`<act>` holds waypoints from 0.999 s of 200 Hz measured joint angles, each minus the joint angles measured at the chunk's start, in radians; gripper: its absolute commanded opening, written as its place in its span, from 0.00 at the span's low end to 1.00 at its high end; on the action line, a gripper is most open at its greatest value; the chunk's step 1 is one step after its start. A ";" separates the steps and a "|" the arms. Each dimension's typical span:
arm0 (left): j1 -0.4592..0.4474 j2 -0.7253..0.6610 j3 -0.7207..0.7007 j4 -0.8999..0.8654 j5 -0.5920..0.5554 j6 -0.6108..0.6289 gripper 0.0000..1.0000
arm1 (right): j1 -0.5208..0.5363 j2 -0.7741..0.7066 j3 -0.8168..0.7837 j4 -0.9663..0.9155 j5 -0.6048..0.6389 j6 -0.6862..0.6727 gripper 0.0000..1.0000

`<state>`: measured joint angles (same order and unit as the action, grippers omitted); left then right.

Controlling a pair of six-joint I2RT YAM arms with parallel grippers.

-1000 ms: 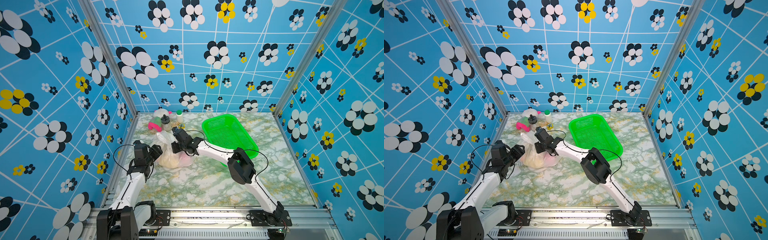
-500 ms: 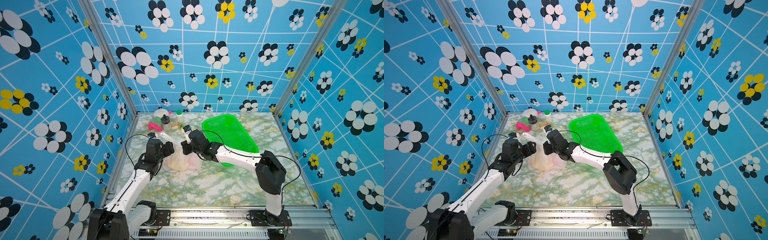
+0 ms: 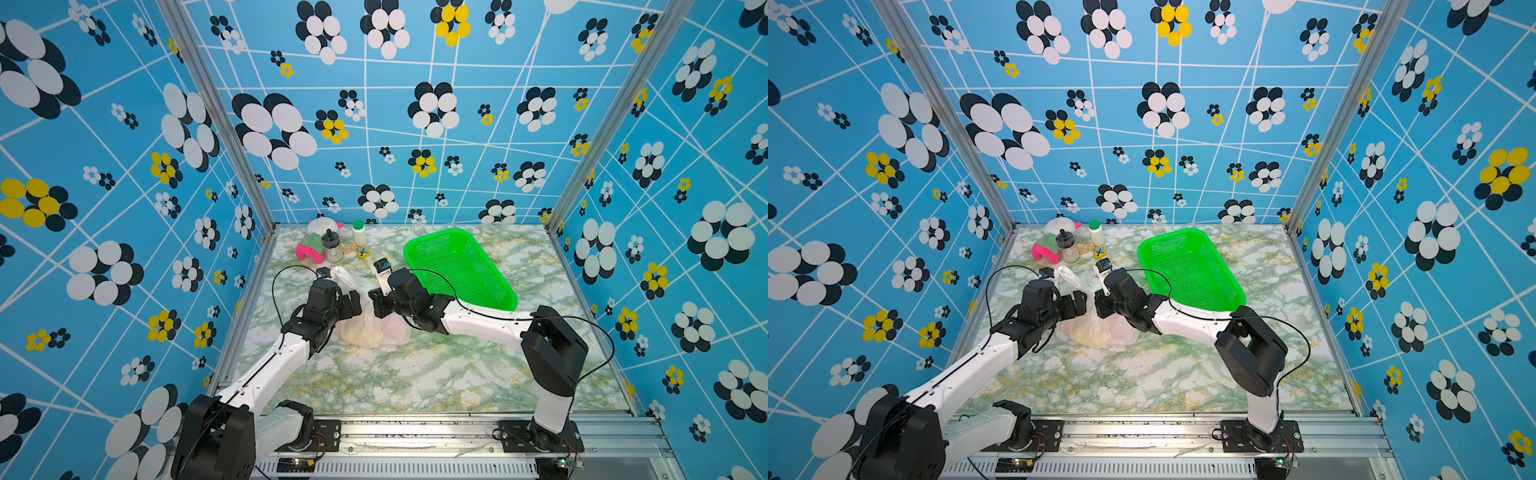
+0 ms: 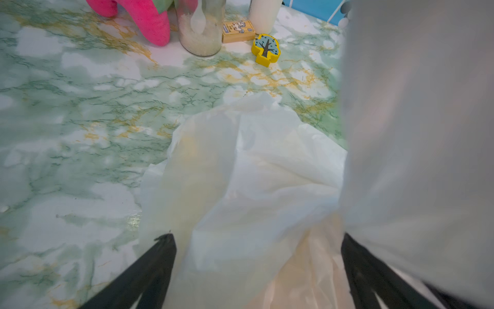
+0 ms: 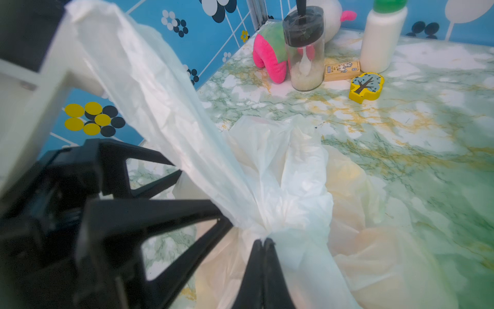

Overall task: Untie the knot of the plastic bag and take out the fruit
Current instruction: Move the plastic bag to the center of the table, then untie the plastic bag at the middle-left of the table.

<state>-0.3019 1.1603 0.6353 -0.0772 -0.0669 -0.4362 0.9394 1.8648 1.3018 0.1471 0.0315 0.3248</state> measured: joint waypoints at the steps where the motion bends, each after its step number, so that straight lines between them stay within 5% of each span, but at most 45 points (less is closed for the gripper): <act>1: 0.000 0.002 0.000 0.000 -0.001 0.001 0.98 | 0.000 0.000 0.000 0.000 0.000 0.000 0.00; 37: -0.006 0.048 0.018 0.007 -0.039 0.019 0.94 | 0.000 -0.011 -0.012 0.006 -0.012 0.001 0.00; 49: -0.006 0.067 0.022 0.019 -0.036 0.023 0.74 | 0.000 -0.018 -0.020 0.008 -0.017 0.001 0.00; 66: -0.006 0.105 0.035 0.032 -0.023 0.027 0.25 | 0.000 -0.025 -0.029 0.018 -0.023 0.004 0.05; 92: -0.006 0.132 0.050 0.042 -0.017 0.030 0.00 | 0.000 -0.037 -0.041 0.023 -0.025 0.011 0.19; 156: -0.006 0.017 -0.084 0.184 -0.038 0.027 0.00 | 0.000 -0.093 -0.097 -0.005 0.044 0.006 0.61; 200: -0.029 -0.053 -0.313 0.372 -0.024 0.006 0.00 | 0.000 -0.081 -0.064 -0.047 0.068 0.024 0.69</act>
<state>-0.3313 1.1072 0.3225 0.2947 -0.0910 -0.4297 0.9394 1.7836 1.2373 0.1001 0.0994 0.3492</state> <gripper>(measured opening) 0.044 0.684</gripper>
